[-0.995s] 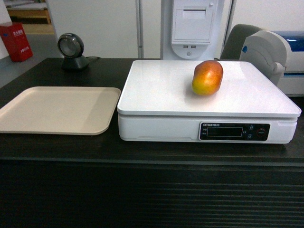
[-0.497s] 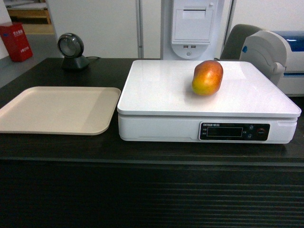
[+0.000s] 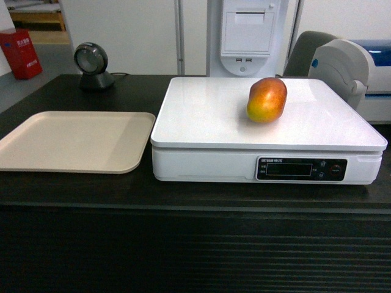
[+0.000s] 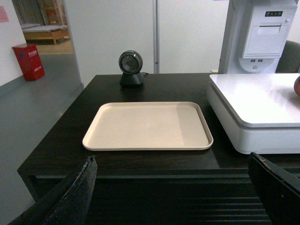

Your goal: Place dark red mango on scale at checkout

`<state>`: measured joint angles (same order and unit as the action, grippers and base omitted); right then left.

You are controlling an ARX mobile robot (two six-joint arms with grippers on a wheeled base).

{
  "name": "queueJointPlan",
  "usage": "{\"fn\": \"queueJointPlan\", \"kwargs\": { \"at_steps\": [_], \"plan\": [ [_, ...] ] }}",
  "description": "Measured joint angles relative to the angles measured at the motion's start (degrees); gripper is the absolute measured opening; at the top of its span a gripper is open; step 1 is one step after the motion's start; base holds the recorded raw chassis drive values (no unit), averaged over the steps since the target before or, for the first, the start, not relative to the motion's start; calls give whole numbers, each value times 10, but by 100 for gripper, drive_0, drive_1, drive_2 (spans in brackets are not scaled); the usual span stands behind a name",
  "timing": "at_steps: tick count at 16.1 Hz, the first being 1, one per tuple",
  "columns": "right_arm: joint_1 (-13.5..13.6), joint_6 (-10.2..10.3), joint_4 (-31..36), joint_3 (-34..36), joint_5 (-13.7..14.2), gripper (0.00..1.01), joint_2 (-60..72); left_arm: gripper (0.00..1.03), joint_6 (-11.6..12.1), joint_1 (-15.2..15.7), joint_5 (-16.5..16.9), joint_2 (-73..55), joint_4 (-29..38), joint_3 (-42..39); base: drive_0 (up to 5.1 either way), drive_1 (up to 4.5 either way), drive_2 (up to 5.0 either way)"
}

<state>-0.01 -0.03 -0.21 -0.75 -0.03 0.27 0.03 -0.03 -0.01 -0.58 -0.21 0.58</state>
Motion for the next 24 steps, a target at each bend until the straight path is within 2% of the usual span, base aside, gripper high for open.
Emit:
{"fn": "queueJointPlan", "kwargs": {
  "at_steps": [24],
  "plan": [
    [0, 0, 0, 0, 0, 98, 0, 98, 0, 0, 0, 0, 0, 0, 0, 0, 0]
  ]
}}
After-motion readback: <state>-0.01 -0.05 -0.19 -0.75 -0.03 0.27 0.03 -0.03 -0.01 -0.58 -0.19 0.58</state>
